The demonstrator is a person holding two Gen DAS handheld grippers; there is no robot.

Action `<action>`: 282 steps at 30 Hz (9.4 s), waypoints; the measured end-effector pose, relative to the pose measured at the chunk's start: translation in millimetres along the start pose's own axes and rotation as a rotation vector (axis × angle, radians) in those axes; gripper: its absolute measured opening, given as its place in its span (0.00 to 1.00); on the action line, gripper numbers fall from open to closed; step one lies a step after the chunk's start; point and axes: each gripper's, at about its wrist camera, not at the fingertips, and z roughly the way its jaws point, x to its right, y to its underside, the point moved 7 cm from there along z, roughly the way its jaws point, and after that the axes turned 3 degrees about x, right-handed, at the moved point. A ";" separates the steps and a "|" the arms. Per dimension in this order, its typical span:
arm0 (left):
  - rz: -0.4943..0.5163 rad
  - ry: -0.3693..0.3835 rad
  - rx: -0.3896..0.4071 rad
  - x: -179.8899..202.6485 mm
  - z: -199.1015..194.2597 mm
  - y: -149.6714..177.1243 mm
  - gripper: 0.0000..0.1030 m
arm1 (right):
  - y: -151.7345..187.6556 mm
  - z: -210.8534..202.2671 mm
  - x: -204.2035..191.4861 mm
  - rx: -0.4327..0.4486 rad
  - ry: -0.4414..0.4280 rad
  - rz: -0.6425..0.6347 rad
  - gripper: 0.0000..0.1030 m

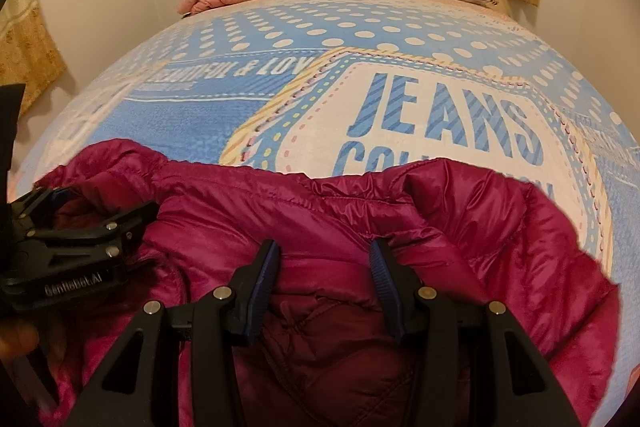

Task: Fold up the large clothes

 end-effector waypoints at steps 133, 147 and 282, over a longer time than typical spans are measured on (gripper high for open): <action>0.063 0.036 0.170 72.1 -187.1 135.2 1.00 | 136.8 -165.7 32.1 0.154 -0.018 0.304 0.80; 0.043 -0.001 0.064 57.3 -140.5 158.1 1.00 | 149.5 -133.1 25.8 0.095 0.050 0.216 0.80; -0.299 0.502 0.122 13.1 -242.5 242.3 0.17 | 206.1 -164.3 -29.0 0.082 0.060 0.025 0.93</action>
